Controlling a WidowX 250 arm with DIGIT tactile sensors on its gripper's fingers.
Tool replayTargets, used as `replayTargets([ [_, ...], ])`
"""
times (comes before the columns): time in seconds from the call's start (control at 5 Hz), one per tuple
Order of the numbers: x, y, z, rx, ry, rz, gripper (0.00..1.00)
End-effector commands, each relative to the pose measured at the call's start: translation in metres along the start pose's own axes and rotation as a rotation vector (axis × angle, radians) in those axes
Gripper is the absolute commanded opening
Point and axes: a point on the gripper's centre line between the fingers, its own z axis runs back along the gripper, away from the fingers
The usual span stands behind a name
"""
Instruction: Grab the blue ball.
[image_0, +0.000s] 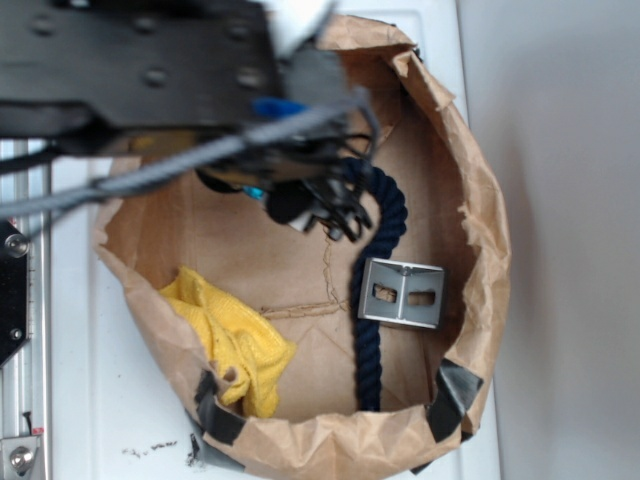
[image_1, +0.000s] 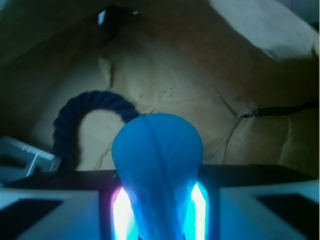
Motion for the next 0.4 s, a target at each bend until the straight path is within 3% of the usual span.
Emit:
replayTargets([
  [0.0, 0.001, -0.0117, 0.0313, 0.106, 0.019, -0.15, 0.0],
  [0.2, 0.0002, -0.0114, 0.0339, 0.064, -0.028, -0.132, 0.0],
])
